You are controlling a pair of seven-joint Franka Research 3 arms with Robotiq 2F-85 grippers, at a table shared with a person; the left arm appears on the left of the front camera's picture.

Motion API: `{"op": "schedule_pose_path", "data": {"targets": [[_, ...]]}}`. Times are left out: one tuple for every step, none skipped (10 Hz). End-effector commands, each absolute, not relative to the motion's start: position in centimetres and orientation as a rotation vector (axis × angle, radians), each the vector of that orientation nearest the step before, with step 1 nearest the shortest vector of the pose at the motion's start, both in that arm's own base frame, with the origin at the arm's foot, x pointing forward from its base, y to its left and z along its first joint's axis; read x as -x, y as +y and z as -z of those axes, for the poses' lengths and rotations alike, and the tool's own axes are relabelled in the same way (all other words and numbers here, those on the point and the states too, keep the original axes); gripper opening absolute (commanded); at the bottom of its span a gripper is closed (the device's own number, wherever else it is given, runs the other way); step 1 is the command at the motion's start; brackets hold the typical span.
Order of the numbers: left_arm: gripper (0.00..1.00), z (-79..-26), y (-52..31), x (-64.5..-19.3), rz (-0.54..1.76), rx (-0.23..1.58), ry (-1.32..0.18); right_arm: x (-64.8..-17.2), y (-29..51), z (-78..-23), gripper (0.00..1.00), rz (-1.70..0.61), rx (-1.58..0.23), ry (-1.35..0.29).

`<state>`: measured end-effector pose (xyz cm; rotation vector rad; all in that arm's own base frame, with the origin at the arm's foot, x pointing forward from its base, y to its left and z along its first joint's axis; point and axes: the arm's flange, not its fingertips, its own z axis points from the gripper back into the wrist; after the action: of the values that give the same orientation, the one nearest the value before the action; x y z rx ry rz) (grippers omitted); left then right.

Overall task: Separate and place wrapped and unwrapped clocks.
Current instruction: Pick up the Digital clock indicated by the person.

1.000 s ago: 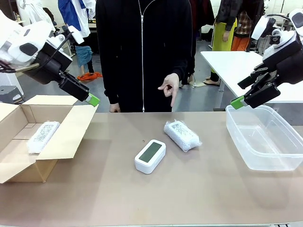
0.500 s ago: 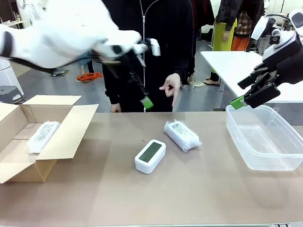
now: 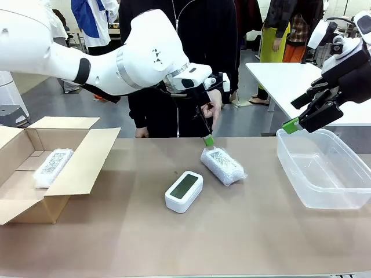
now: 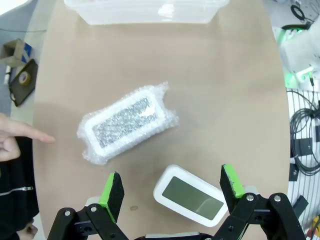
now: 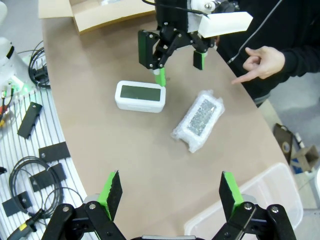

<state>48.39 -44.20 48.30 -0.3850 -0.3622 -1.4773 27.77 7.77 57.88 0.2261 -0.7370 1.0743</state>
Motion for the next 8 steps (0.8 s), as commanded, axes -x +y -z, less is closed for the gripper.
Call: {"op": "schedule_pose_path", "data": {"targets": [[1.0,-48.1,-43.9,-48.3,1.483,0.383,-0.33,-27.8,7.8,-57.7,1.0,-1.08,-0.249,-0.733],[1.0,-48.1,-43.9,-48.3,1.483,0.383,-0.33,-27.8,7.8,-57.7,1.0,-1.08,-0.249,-0.733],[1.0,-48.1,-43.9,-48.3,1.483,0.383,-0.33,-27.8,7.8,-57.7,1.0,-1.08,-0.249,-0.733],[1.0,-48.1,-43.9,-48.3,1.483,0.383,-0.33,-27.8,7.8,-57.7,1.0,-1.08,-0.249,-0.733],[1.0,-48.1,-43.9,-48.3,1.483,0.383,-0.33,-27.8,7.8,-57.7,1.0,-1.08,-0.249,-0.733],[1.0,-48.1,-44.0,-48.4,1.484,0.394,-0.344,-27.8,7.8,-57.7,1.0,-1.08,-0.249,-0.733],[1.0,-47.2,-46.7,-48.7,1.28,0.373,-0.228,-27.8,7.8,-57.7,1.0,-1.08,-0.249,-0.733],[1.0,-46.5,-48.2,-48.5,1.058,0.252,-0.149,-27.8,7.8,-57.7,1.0,-1.08,-0.249,-0.733]]}}
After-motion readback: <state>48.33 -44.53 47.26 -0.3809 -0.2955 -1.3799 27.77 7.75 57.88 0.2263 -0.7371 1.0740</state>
